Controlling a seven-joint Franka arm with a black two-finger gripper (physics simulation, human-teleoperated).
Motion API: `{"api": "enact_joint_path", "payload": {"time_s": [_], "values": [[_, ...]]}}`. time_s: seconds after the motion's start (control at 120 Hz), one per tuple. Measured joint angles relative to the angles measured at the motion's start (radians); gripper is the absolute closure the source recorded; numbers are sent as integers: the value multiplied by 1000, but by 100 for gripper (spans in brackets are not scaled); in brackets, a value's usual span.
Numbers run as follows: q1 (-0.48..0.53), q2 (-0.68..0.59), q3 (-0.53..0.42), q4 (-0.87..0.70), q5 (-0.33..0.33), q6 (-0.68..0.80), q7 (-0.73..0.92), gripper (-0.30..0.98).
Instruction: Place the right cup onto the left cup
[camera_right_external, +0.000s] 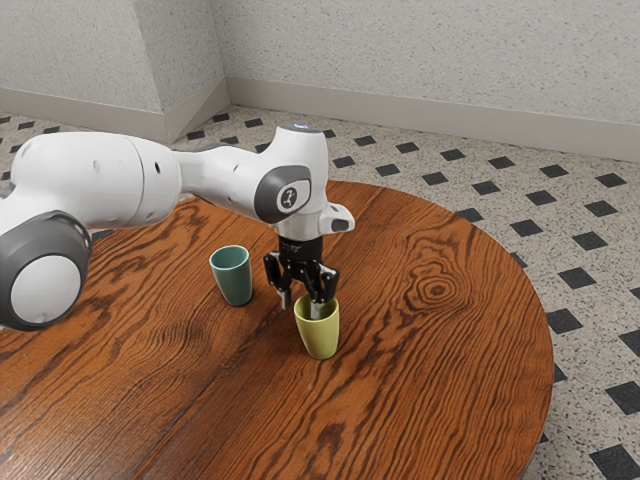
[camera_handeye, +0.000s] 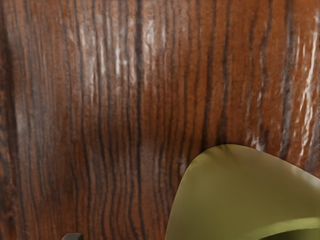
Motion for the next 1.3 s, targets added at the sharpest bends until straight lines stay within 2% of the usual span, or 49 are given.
{"api": "enact_joint_path", "payload": {"time_s": [0.317,0.467,0.733,1.108,1.3], "values": [[-3,-2,-2,1,1,0,-3,64],[-2,-10,-2,0,2,0,-4,72],[-14,-55,-4,-18,10,0,-12,77],[-5,-287,-3,-121,31,-13,-21,79],[30,-342,-2,-126,56,-31,-21,79]]}}
